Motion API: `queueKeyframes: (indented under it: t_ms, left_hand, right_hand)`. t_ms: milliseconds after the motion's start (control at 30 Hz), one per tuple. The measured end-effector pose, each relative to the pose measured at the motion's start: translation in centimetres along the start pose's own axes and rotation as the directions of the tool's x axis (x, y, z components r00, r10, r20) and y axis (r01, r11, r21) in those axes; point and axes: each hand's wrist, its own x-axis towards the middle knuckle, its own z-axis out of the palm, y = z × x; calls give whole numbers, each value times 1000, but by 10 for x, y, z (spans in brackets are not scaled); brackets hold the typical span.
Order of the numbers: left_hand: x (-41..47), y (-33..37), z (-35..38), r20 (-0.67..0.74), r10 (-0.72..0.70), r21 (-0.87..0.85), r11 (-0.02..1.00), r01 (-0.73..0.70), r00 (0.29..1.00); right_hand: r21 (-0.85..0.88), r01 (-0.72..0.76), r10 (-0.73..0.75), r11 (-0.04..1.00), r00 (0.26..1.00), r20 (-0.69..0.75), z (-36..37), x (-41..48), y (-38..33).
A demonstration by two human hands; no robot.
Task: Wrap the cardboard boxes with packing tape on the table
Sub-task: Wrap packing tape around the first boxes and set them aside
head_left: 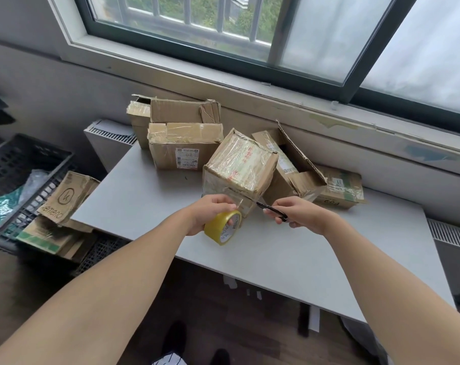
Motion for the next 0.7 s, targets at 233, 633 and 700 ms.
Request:
queueKeyframes:
  t_ms: [233, 633, 700]
  left_hand:
    - [-5, 3, -4, 7, -1, 10, 1000, 0, 1000]
    - [-11, -19, 11, -7, -51, -2, 999, 51, 999]
    - [-12, -21, 14, 11, -49, 51, 998, 49, 999]
  right_hand:
    - [-80, 109, -111, 991, 994, -23, -6, -1, -10]
    - [-299, 138, -146, 944, 989, -2, -3, 3, -8]
    - [-303, 112, -114, 946, 993, 12, 0, -2, 12]
